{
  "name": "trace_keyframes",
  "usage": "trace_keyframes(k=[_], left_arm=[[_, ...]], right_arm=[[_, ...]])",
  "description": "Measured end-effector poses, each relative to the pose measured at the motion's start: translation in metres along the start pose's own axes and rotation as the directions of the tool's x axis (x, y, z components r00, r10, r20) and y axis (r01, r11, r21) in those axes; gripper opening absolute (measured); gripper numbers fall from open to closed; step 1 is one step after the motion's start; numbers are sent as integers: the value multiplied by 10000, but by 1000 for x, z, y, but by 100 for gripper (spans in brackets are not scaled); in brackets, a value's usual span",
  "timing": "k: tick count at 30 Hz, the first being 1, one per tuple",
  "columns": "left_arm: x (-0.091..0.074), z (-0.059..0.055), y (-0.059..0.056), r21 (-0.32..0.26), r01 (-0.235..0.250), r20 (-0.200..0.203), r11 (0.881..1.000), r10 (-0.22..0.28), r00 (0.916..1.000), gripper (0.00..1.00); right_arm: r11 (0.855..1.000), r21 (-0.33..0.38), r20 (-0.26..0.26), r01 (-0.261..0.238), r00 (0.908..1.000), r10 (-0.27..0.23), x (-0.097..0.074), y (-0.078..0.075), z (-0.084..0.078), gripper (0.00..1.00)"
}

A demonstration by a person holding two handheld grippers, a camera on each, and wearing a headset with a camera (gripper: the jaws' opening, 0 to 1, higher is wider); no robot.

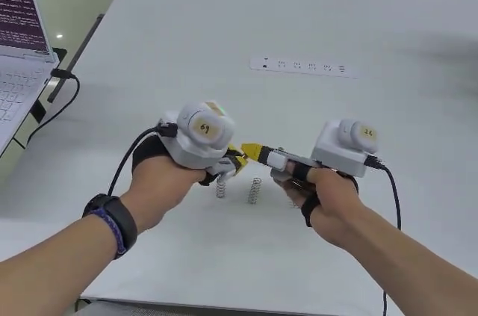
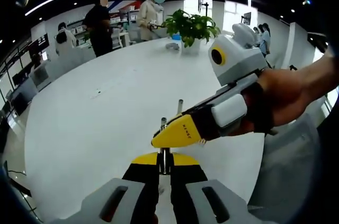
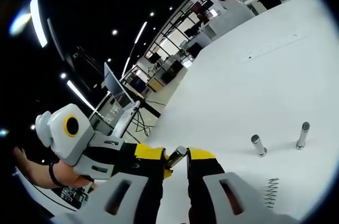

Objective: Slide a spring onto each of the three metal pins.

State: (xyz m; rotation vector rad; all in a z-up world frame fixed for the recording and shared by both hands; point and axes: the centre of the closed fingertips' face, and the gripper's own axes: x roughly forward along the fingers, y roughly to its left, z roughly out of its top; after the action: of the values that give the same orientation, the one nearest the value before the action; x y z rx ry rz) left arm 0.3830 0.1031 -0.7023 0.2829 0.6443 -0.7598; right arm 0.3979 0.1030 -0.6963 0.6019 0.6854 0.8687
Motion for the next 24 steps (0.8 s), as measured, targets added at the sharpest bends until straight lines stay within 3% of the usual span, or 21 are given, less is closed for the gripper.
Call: trace_keyframes(k=[15, 24], left_arm=[[0, -3, 0, -25, -53, 58, 10000, 53, 10000, 0], [0, -7, -1, -252, -52, 67, 9997, 54, 10000, 0]], right_arm=[[9998, -84, -113, -186, 9998, 185, 0, 10, 2, 6], [9974, -714, -545, 1, 9985, -40, 0, 13, -4, 6]])
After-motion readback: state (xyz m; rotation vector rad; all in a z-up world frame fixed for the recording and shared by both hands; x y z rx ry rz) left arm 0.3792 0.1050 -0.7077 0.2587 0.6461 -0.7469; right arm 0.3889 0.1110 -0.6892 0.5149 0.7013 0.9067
